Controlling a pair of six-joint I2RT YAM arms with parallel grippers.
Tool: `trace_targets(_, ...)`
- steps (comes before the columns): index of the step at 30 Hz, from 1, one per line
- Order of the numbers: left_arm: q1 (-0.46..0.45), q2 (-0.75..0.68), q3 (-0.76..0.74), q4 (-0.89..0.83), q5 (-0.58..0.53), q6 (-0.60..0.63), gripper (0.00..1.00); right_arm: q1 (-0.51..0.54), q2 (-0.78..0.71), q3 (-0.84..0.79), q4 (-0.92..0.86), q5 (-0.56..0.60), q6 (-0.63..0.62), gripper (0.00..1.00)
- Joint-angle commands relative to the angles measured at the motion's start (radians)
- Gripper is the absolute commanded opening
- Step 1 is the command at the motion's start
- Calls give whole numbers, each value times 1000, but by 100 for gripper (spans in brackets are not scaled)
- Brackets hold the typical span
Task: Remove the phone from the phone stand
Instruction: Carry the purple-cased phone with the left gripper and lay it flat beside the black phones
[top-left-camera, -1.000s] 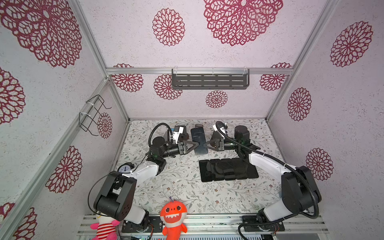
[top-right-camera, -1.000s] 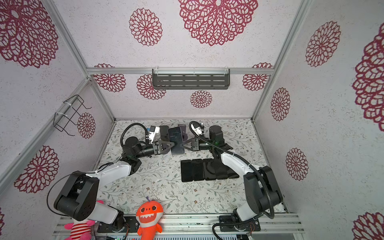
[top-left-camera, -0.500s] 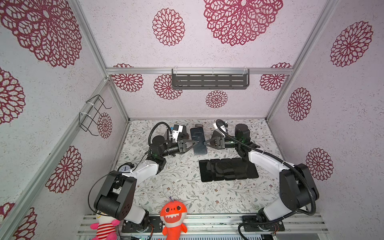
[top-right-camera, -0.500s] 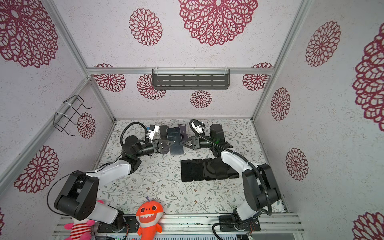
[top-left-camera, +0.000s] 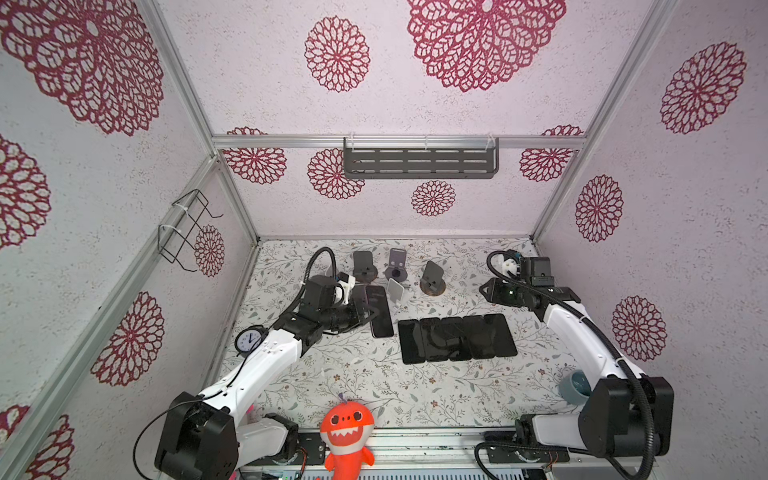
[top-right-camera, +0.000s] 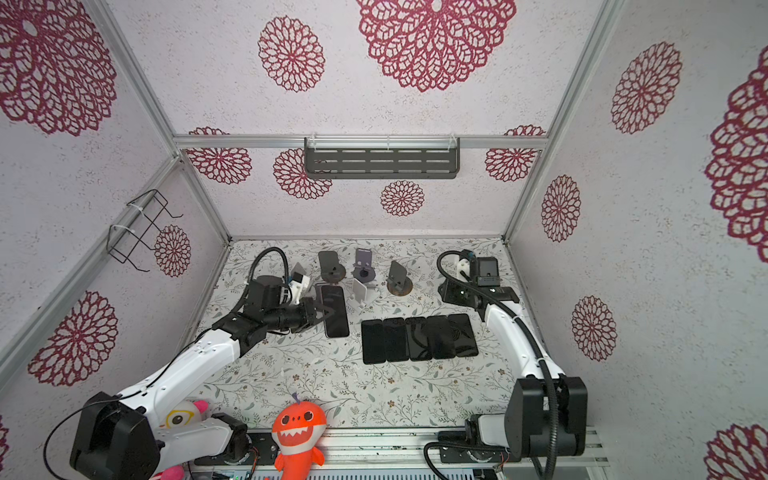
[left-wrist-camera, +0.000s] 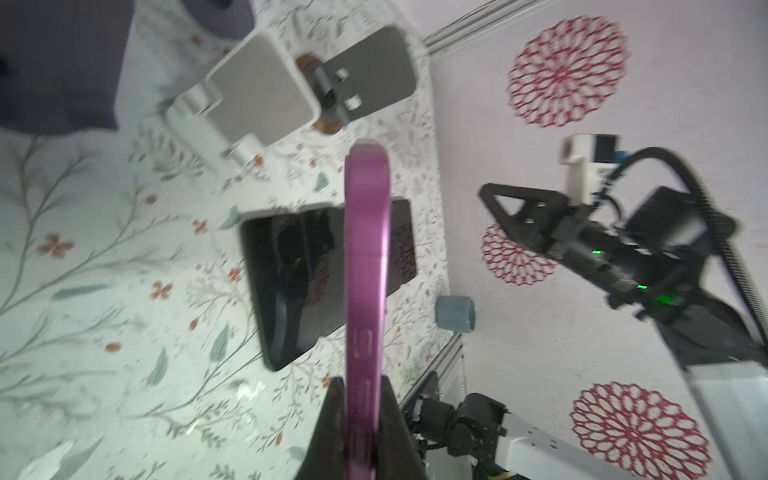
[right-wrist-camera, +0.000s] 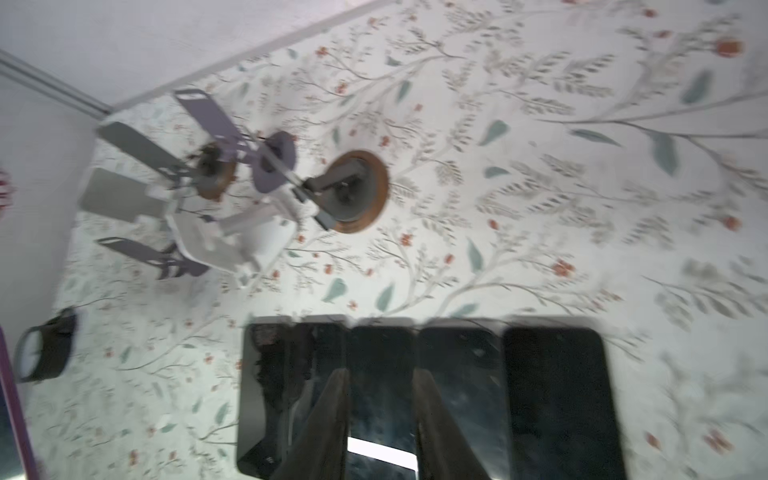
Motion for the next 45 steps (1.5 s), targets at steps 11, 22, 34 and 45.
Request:
trace_targets(11, -105, 231, 38, -40, -148, 15, 0, -118, -3, -51, -117, 287, -61, 21)
trace_targets(22, -129, 369, 81, 26, -139, 28, 0, -182, 156, -94, -15, 274, -80, 5)
trace_targets(34, -135, 432, 84, 102, -127, -1, 0, -193, 235, -159, 26, 290, -85, 4)
trace_targets(45, -145, 493, 96, 101, -131, 2, 8, -193, 283, -171, 42, 222, -85, 6)
